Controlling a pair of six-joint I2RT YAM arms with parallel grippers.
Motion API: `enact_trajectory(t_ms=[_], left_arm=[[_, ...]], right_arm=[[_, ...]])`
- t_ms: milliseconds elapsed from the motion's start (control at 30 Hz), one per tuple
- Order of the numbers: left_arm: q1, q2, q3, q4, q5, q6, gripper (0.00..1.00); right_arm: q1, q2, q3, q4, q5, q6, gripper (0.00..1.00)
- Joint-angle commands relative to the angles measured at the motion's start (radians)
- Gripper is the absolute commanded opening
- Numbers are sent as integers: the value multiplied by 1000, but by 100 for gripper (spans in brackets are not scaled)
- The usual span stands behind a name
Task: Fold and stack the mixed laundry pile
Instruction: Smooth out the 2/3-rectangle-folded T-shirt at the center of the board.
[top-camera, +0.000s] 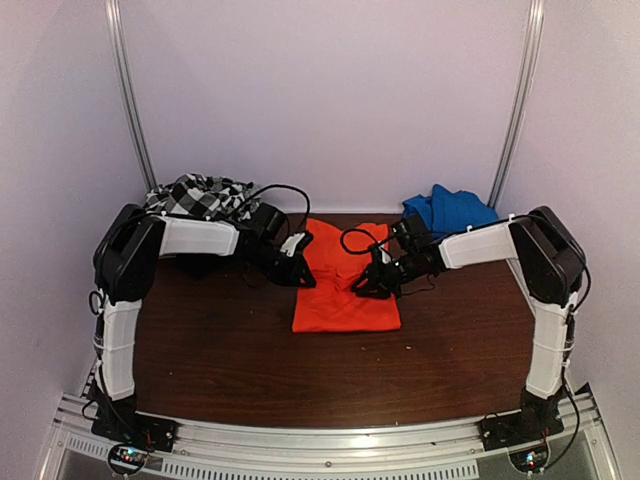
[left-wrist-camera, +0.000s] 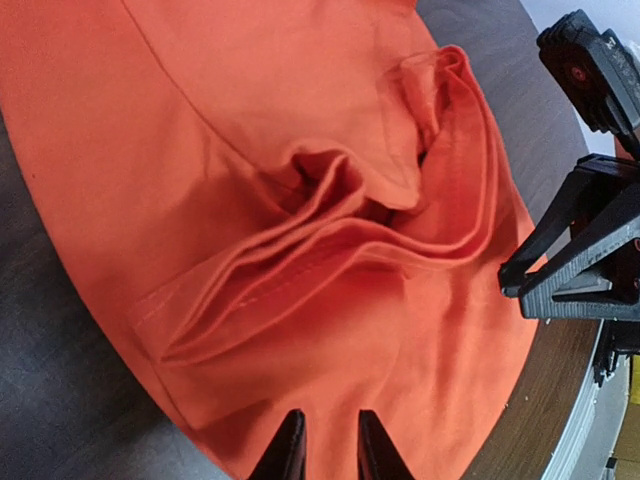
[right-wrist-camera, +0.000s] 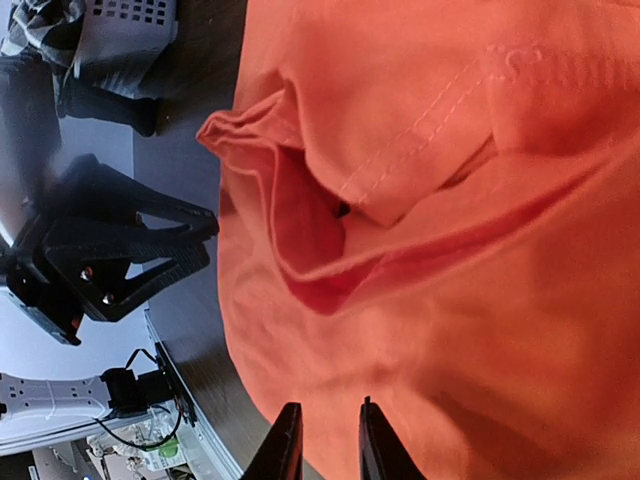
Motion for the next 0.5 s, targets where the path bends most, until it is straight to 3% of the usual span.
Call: enact_trajectory(t_ms=[0,300,467], left_arm=[[7,73,99,31,6,-27,20],[41,206,337,-46,-31,-42,20],[81,211,394,-97,-74,-38,27]], right_arm=[[-3,92,106,81,17,34,19],[-63,220,303,40,35,31,18],[-135,202,291,-6,47,-1,22]])
